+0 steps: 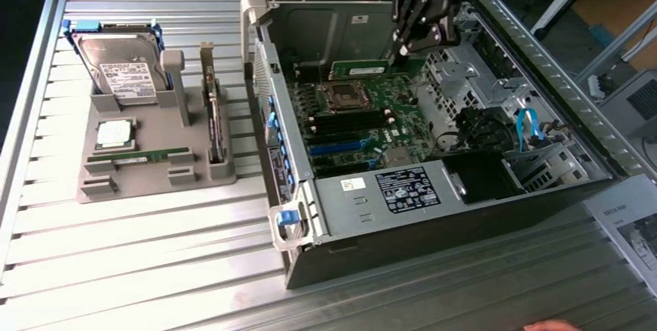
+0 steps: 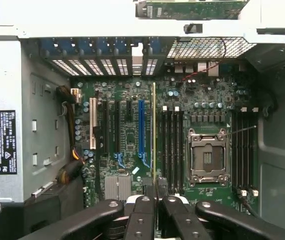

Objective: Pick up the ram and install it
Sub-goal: 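Pick up the ram and move it above insertion slot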

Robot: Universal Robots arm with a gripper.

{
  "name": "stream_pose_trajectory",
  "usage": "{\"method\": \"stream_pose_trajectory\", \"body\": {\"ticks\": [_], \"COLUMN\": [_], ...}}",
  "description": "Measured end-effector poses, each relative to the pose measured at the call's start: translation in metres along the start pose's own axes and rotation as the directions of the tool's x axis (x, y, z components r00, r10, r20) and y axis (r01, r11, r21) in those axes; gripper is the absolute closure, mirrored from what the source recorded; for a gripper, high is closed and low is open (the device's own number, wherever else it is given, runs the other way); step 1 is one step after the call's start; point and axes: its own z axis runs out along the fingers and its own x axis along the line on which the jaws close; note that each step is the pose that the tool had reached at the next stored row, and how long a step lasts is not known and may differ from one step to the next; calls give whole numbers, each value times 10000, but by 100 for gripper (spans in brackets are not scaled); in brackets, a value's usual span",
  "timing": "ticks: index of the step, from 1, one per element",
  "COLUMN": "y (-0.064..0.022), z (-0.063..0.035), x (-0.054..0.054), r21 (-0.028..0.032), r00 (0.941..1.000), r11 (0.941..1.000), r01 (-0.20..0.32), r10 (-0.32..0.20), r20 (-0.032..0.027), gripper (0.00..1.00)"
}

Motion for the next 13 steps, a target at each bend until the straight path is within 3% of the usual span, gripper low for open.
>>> {"method": "stream_pose_trajectory", "body": {"ticks": [8, 13], "y": [1, 2], "z": [5, 6], "x": [-185, -244], "r21": [0, 0], "r00": [10000, 10000], "r11": [10000, 10000], "r01": [0, 1], "r10": [0, -1], "r20": [1, 0], "gripper": [88, 88]}}
